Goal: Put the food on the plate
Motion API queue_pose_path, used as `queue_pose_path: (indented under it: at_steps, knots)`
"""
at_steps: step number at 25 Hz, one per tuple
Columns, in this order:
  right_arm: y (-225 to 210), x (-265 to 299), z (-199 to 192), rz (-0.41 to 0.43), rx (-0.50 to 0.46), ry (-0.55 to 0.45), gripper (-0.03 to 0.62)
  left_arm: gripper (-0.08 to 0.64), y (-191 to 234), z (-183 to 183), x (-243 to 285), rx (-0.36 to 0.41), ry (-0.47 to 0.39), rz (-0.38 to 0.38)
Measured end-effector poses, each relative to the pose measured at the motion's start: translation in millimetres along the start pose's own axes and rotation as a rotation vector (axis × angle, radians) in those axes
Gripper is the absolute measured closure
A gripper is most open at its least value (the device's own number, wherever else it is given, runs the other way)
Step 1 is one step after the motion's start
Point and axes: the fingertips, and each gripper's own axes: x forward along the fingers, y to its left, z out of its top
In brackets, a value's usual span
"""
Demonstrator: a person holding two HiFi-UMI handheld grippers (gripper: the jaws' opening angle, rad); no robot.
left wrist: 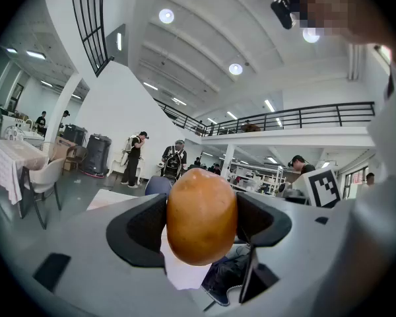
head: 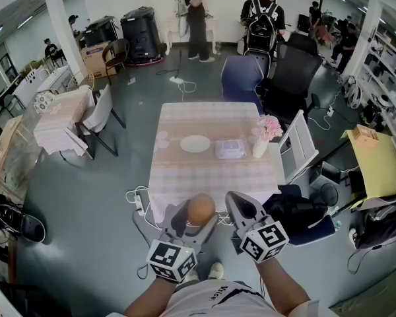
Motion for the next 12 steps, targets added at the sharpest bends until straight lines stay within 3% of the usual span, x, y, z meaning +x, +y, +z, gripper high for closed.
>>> queue_pose_path:
  at_steps: [12]
  knots:
    - [-12.0, -2.3, 0.6, 0.041, 0.044, 0.004, 0.575, 0.222, -0.8, -1.6, 9.1, 0.010, 0.008, 0.003]
